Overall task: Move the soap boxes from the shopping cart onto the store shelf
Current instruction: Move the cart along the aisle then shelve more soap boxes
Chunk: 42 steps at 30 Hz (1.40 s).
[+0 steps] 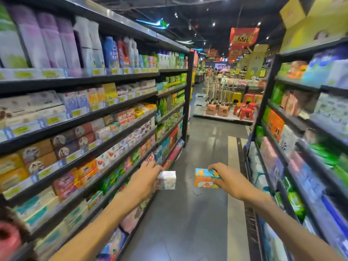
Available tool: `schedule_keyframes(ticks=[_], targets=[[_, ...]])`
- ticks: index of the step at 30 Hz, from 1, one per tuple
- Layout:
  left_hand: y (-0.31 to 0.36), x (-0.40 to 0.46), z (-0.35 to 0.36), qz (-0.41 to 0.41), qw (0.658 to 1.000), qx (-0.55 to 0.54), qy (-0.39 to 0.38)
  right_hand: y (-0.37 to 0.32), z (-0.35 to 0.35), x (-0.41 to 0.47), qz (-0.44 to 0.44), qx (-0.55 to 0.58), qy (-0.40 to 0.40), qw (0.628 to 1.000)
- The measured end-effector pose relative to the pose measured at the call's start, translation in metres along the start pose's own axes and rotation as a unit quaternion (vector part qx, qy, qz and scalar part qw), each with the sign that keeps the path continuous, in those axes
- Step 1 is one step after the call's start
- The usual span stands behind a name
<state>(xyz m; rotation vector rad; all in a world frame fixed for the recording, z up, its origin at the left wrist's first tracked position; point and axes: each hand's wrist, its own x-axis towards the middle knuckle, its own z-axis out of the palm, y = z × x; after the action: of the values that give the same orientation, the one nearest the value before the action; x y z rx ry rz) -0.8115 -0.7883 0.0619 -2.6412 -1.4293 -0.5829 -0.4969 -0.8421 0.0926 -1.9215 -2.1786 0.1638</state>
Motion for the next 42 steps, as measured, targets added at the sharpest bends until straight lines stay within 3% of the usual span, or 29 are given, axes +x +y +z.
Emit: schedule_keyframes(ticks=[9,17,23,30,42], targets=[[-0.097,0.123,0.032,-0.067,0.997,0.014,0.022,0.024,0.012,0.198,-0.064,0.014,0.011,0.998],[-0.171,0.199,0.045,-0.202,0.974,0.088,0.053,0.01,0.025,0.395,-0.196,0.006,-0.009,0.981],[-0.224,0.221,0.038,-0.3,0.942,0.121,0.087,-0.035,0.033,0.518,-0.343,0.017,-0.011,0.939],[-0.276,0.226,0.036,-0.401,0.894,0.173,0.097,-0.113,0.068,0.604,-0.421,0.054,-0.026,0.905],[-0.346,0.248,0.044,-0.498,0.832,0.221,0.103,-0.196,0.118,0.687,-0.499,0.116,-0.025,0.858]])
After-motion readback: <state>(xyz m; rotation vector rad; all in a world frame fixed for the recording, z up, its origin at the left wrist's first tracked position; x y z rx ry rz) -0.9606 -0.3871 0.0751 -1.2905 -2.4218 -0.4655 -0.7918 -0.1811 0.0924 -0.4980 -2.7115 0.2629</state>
